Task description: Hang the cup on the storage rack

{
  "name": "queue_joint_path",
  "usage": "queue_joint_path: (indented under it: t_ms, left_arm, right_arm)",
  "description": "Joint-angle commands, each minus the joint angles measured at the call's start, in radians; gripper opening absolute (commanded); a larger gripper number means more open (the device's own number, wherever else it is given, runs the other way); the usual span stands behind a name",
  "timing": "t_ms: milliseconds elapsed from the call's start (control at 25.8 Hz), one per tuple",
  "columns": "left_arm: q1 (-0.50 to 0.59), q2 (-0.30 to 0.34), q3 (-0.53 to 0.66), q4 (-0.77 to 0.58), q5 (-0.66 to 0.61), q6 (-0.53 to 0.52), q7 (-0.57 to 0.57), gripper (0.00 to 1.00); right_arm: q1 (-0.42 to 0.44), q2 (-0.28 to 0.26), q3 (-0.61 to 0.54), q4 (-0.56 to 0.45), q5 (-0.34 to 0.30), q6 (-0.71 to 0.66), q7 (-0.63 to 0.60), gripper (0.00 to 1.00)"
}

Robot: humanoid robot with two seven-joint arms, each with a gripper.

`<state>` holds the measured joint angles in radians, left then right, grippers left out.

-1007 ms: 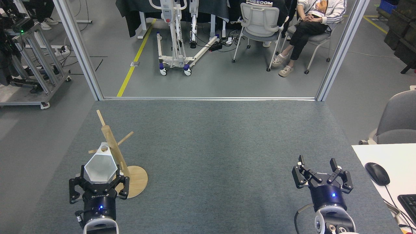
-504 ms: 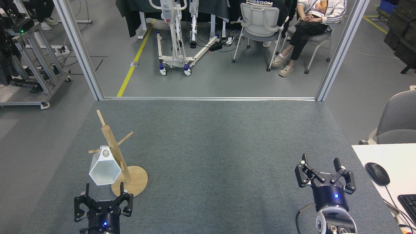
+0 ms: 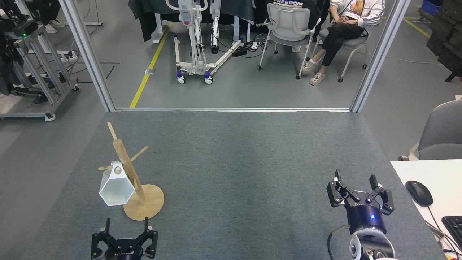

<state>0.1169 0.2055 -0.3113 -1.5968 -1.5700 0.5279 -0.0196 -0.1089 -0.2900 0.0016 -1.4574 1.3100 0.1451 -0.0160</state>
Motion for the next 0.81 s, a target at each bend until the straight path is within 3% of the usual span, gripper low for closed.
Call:
queue_joint_path:
  t_ms: [0, 194, 349, 775]
  left_arm:
    - [0.018, 0.000, -0.083, -0.063, 0.002, -0.045, 0.006, 1.00]
    - [0.006, -0.011, -0.209, -0.118, -0.001, -0.063, 0.058, 1.00]
    - [-0.029, -0.064, -0.216, -0.130, -0.002, -0.077, 0.072, 1.00]
    - [-0.286, -0.209, -0.213, -0.040, 0.002, -0.184, -0.074, 0.99]
  right_arm:
    - [0.000, -0.001, 0.001, 0.000, 0.000, 0.001, 0.002, 1.00]
    - [0.000, 0.000, 0.001, 0.000, 0.000, -0.002, 0.002, 1.00]
    - [0.000, 0.000, 0.001, 0.000, 0.000, -0.004, 0.002, 1.00]
    - [0.005, 0.002, 0.003, 0.000, 0.002, -0.004, 0.004, 1.00]
